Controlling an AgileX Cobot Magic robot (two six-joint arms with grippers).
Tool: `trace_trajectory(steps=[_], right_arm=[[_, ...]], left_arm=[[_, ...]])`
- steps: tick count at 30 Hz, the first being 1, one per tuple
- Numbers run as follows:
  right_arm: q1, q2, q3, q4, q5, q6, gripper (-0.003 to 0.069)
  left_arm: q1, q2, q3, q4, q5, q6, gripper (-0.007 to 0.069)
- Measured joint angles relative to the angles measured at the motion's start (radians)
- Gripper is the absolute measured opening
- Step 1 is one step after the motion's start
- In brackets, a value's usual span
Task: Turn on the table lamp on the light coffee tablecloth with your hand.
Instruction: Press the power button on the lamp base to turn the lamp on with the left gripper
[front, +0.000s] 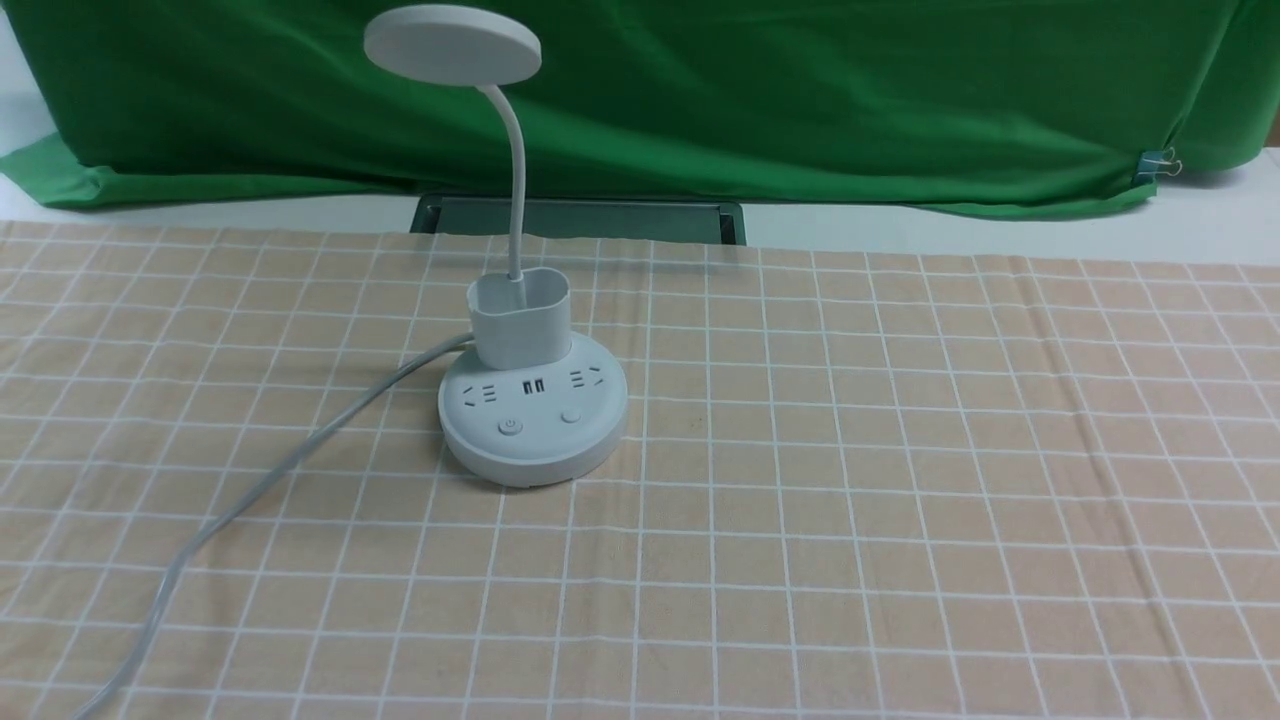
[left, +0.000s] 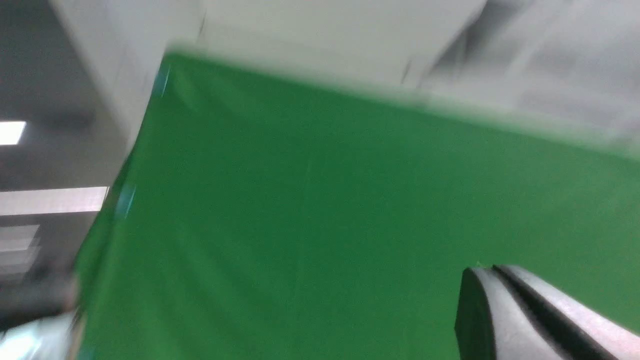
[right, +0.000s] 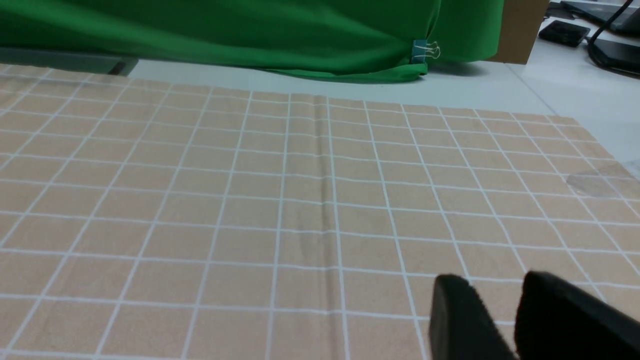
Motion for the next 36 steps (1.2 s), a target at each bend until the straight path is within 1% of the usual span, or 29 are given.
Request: trace_trajectory(steps=[1,4,5,6,7,9,10,12,13,14,15,17,19,20,21,22,23,24,26,29,32,35,36], right_arm=[[0.000,0.000,0.000,0.000,0.000,0.000,0.0239],[0.000,0.000,0.000,0.000,0.000,0.000,0.0239],[0.000,0.000,0.000,0.000,0.000,0.000,0.0239],[0.000,0.000,0.000,0.000,0.000,0.000,0.0239],[0.000,0.000,0.000,0.000,0.000,0.000,0.0239],[0.000,0.000,0.000,0.000,0.000,0.000,0.0239],[0.000,0.000,0.000,0.000,0.000,0.000,0.0239],[0.000,0.000,0.000,0.000,0.000,0.000,0.0239],[0.000,0.000,0.000,0.000,0.000,0.000,0.0239],[0.000,0.000,0.000,0.000,0.000,0.000,0.0239],[0.000,0.000,0.000,0.000,0.000,0.000,0.0239],[0.000,0.000,0.000,0.000,0.000,0.000,0.0239],[0.000,0.000,0.000,0.000,0.000,0.000,0.0239],[0.000,0.000,0.000,0.000,0.000,0.000,0.0239],[0.000,0.000,0.000,0.000,0.000,0.000,0.0239],[0.000,0.000,0.000,0.000,0.000,0.000,0.0239],[0.000,0.000,0.000,0.000,0.000,0.000,0.0239],[0.000,0.000,0.000,0.000,0.000,0.000,0.0239],[0.000,0.000,0.000,0.000,0.000,0.000,0.0239],[0.000,0.000,0.000,0.000,0.000,0.000,0.0239],[0.000,0.000,0.000,0.000,0.000,0.000,0.0239],[0.000,0.000,0.000,0.000,0.000,0.000,0.0239],[0.000,0.000,0.000,0.000,0.000,0.000,0.0239]], left_arm=[[0.000,0.017,-0.009,0.000,0.017,0.003,0.0002],[0.000,0.167,-0.082,-0.005,0.239,0.029,0.0002],[0.000,0.167,-0.082,-0.005,0.239,0.029,0.0002],[0.000,0.247,-0.080,-0.005,0.306,0.028,0.0002],[0.000,0.287,-0.075,-0.017,0.332,0.027,0.0002],[0.000,0.396,-0.065,-0.062,0.385,0.024,0.0002],[0.000,0.454,-0.061,-0.105,0.418,0.024,0.0002],[0.000,0.577,-0.059,-0.240,0.499,0.069,0.0002],[0.000,0.628,-0.059,-0.312,0.536,0.124,0.0002],[0.000,0.706,-0.059,-0.451,0.601,0.219,0.0002],[0.000,0.733,-0.059,-0.493,0.620,0.255,0.0002],[0.000,0.879,-0.059,-0.729,0.724,0.479,0.0002],[-0.001,1.000,-0.070,-0.889,0.816,0.642,0.0002],[-0.003,1.076,-0.091,-0.961,0.875,0.716,0.0002],[-0.014,1.134,-0.119,-0.995,0.909,0.753,0.0002],[-0.027,1.177,-0.140,-1.006,0.922,0.765,0.0002],[-0.058,1.226,-0.181,-1.004,0.931,0.766,0.0001],[-0.092,1.278,-0.249,-0.969,0.932,0.739,-0.0001],[-0.159,1.341,-0.340,-0.880,0.932,0.655,-0.0004],[-0.307,1.459,-0.526,-0.621,0.942,0.440,-0.0004],[-0.405,1.552,-0.690,-0.353,0.918,0.276,-0.0004],[-0.449,1.629,-0.789,-0.198,0.858,0.166,-0.0004],[-0.453,1.646,-0.815,-0.172,0.832,0.143,-0.0004]])
